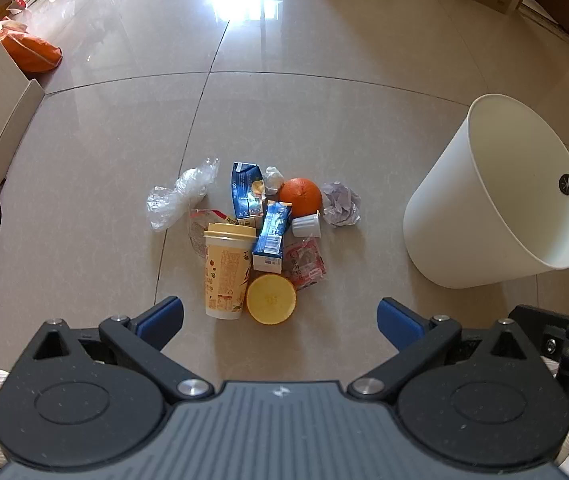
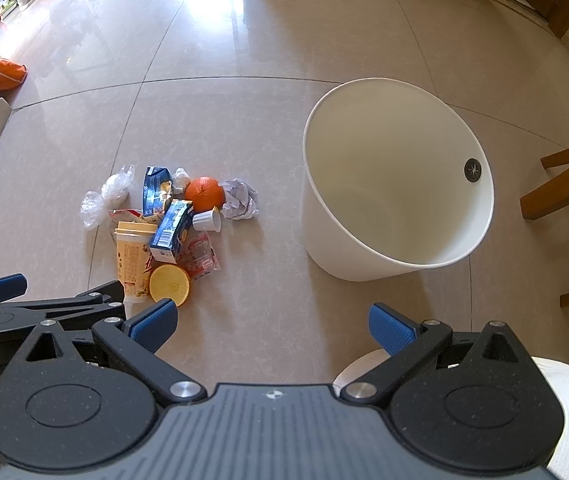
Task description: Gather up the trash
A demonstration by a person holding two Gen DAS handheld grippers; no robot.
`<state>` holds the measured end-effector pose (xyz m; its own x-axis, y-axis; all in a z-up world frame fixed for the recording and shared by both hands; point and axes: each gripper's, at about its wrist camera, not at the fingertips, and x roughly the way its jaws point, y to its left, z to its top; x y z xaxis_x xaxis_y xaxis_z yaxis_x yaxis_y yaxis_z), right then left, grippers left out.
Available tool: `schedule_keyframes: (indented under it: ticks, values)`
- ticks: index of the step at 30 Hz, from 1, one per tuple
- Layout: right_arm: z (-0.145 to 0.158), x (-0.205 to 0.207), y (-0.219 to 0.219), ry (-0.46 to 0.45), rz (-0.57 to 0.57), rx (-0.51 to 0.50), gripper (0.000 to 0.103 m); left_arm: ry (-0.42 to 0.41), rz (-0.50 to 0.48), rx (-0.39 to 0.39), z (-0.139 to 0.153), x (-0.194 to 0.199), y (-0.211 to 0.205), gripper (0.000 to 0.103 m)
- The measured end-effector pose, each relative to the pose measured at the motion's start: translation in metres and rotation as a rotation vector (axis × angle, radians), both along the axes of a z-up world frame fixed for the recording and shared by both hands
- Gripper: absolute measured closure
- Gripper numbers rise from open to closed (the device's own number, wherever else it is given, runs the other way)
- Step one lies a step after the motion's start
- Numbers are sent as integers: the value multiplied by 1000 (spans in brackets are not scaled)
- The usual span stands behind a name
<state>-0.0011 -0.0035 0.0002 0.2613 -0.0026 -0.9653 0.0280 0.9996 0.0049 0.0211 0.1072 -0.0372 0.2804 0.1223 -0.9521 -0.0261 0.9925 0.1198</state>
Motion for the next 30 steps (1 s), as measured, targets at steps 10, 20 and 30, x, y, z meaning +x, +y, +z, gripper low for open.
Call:
schedule_keyframes:
  ticks: [10, 20, 30]
  values:
    - [1, 1, 1, 3, -1, 0, 0, 2, 0, 2, -1, 0, 1, 1]
    - [0, 1, 1, 3, 1, 1, 0, 5, 0, 7, -3, -1, 0, 1]
    - [-3, 0, 1, 2, -4, 4, 0, 5, -2, 9, -3, 0, -1, 1]
